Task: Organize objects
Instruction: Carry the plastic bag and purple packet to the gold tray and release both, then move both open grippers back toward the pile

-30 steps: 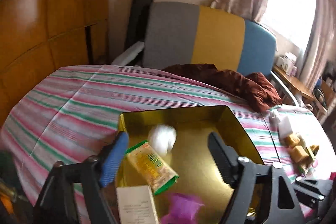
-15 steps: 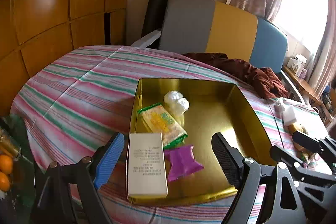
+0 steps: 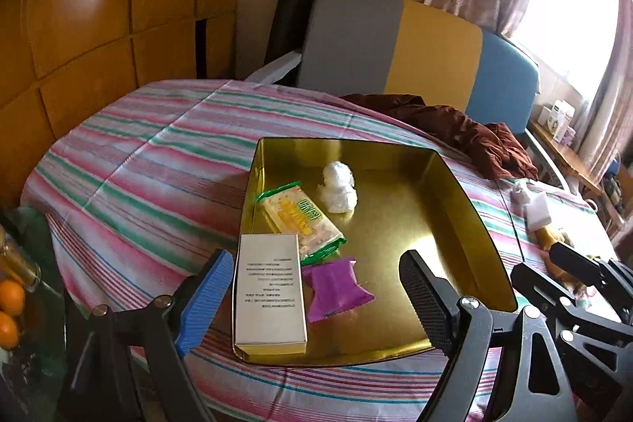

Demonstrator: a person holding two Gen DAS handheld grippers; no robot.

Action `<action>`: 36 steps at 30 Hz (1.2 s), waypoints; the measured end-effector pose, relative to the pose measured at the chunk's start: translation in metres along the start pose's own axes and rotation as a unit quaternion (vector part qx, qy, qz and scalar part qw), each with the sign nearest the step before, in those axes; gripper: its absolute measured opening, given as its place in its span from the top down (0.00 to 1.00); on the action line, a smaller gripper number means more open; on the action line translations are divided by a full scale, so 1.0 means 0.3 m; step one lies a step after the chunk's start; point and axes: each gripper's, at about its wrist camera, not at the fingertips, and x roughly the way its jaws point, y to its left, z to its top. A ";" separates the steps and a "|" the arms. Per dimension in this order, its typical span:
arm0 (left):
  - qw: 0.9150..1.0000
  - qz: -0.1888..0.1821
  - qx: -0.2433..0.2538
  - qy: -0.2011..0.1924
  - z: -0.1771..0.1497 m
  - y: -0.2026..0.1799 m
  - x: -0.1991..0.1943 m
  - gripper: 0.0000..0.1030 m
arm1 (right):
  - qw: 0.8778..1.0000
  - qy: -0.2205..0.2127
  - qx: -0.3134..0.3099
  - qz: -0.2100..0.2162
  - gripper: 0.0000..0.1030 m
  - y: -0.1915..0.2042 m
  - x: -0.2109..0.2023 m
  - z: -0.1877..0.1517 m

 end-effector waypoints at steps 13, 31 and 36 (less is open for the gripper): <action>0.999 -0.023 0.036 0.005 -0.001 -0.090 -0.013 0.12 | 1.000 -0.003 0.016 -0.022 0.42 -0.075 -0.013 -0.019; 0.959 -0.185 0.215 0.003 0.008 -0.604 -0.002 0.13 | 0.968 0.052 0.213 -0.122 0.36 -0.758 -0.145 -0.241; 0.933 -0.230 0.273 0.034 -0.061 -0.786 0.042 0.15 | 0.948 0.060 0.273 -0.153 0.36 -0.949 -0.246 -0.328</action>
